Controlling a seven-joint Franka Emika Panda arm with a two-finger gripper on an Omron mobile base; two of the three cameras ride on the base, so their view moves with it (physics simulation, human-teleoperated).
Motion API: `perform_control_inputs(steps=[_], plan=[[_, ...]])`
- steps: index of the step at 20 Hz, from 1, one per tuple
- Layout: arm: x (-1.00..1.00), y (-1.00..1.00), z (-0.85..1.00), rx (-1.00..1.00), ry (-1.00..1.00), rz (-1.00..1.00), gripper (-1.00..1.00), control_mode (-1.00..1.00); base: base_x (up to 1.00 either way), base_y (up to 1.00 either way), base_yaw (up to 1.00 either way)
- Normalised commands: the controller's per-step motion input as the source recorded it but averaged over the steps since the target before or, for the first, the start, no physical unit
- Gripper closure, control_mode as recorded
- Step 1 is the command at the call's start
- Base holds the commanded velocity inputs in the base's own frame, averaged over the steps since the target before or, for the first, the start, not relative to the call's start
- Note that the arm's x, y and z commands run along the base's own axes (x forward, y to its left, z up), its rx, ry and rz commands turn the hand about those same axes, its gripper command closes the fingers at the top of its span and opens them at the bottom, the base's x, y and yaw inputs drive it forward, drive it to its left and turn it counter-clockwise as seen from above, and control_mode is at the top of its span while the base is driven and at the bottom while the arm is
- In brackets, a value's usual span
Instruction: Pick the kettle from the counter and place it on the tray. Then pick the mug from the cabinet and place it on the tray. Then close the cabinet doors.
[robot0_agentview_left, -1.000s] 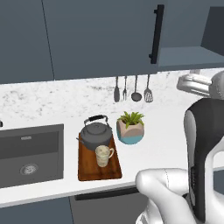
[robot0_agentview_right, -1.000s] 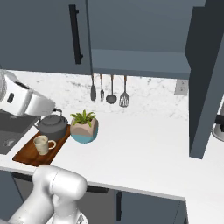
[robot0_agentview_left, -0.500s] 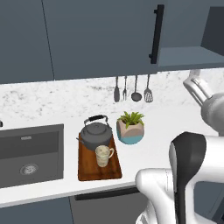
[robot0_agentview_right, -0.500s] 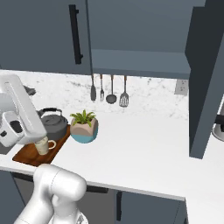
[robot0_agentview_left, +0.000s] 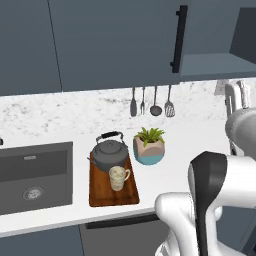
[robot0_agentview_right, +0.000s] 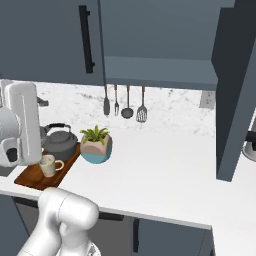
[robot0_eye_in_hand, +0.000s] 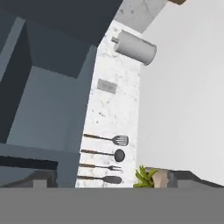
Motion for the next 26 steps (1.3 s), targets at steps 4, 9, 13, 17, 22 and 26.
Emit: perform_control_inputs(steps=[4,9,13,17,22,26], plan=[[0.00,0.00,-0.02,0.39,-0.19,-0.25,-1.00,-1.00,0.00,0.00,0.00],[0.02,-0.25,-0.01,0.34,-0.20,-0.31,-1.00,-1.00,0.00,0.00,0.00],[-0.09,-0.56,0.00,0.21,-0.28,-0.26,-1.00,-1.00,0.00,0.00,0.00],[-0.35,-0.73,0.01,0.06,-0.14,-0.16,-1.00,-1.00,0.00,0.00,0.00],[-0.28,-0.76,0.00,0.00,0.00,-0.12,-1.00,-1.00,0.00,0.00,0.00],[-0.20,-0.81,0.00,-0.03,0.09,-0.10,-1.00,-1.00,0.00,0.00,0.00]])
